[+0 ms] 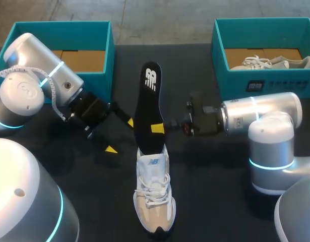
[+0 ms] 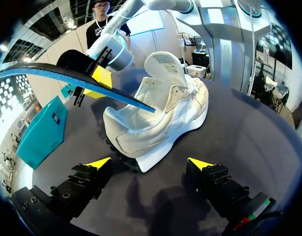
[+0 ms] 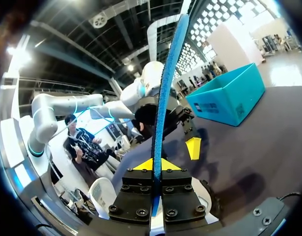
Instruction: Take the shoe out of the shoebox, open the shoe tongue, remove and reinsert the insole, then place the shoe into the shoebox
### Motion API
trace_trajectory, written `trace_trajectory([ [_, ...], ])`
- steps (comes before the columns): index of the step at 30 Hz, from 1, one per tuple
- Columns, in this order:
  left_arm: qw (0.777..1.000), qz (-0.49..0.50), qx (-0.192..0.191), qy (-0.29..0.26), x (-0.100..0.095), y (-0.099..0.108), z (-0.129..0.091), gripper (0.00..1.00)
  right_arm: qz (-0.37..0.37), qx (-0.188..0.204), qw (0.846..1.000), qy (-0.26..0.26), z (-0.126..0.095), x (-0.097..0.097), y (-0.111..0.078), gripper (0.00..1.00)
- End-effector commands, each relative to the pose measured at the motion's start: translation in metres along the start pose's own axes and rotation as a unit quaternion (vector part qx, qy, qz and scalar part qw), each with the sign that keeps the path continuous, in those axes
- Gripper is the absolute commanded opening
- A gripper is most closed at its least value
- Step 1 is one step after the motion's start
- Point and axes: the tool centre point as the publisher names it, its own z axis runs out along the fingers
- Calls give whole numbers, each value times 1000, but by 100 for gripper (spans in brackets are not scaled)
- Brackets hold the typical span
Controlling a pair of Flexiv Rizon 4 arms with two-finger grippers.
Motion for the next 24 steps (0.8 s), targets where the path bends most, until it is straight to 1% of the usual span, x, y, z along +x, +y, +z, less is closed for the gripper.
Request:
trace_trajectory([
  [1,1000,0,-2,1,-1,0,1,100,0,-2,1000,-2,1,1,-2,0],
  [13,1000,0,-2,1,-1,0,1,100,5,-2,1000,-2,4,0,-5,0],
  [24,1000,0,-2,1,-1,0,1,100,10,-5,1000,-5,-1,2,-11,0],
])
